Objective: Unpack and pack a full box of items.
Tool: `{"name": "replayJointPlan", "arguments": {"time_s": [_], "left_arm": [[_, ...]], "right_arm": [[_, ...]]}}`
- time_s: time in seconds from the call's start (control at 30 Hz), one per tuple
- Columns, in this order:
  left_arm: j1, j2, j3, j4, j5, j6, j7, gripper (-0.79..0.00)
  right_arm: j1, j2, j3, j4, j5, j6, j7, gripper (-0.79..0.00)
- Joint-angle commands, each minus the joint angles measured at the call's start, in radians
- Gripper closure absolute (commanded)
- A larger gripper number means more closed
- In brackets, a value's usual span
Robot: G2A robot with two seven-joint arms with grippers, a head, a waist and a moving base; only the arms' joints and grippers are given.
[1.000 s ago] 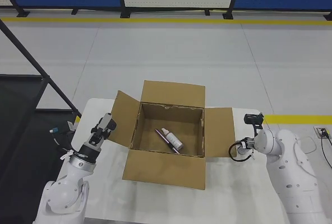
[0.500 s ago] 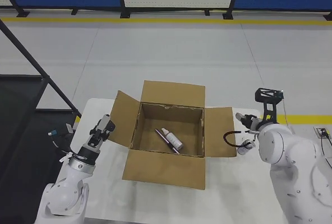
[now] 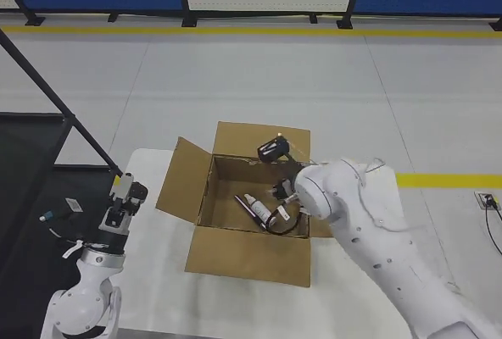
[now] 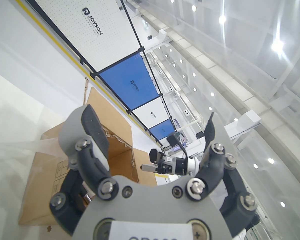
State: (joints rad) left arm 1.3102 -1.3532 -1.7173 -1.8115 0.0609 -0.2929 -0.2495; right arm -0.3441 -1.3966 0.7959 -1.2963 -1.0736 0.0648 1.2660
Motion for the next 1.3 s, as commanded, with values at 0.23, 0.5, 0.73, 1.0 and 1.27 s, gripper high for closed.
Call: {"name": "replayJointPlan", "arguments": {"time_s": [0.23,0.5,0.73,1.0,1.27], "left_arm": [[0.000,0.000,0.000,0.000,0.000,0.000,-0.001,-0.785],[0.000,0.000,0.000,0.000,0.000,0.000,-0.001,-0.785],[0.000,0.000,0.000,0.000,0.000,0.000,-0.001,-0.785],[0.000,0.000,0.000,0.000,0.000,0.000,-0.001,-0.785],[0.000,0.000,0.000,0.000,0.000,0.000,-0.001,-0.785]], "right_arm": [[0.123,-0.136,-0.213,0.336,0.163,-0.080,-0.108,-0.785],[0.168,-0.243,-0.291,0.623,0.228,-0.075,-0.234,-0.754],[0.193,-0.318,-0.309,0.836,0.264,-0.068,-0.350,-0.683],[0.213,-0.372,-0.309,0.978,0.266,-0.032,-0.452,-0.508],[0.221,-0.402,-0.300,1.052,0.281,-0.083,-0.454,-0.545]]}}
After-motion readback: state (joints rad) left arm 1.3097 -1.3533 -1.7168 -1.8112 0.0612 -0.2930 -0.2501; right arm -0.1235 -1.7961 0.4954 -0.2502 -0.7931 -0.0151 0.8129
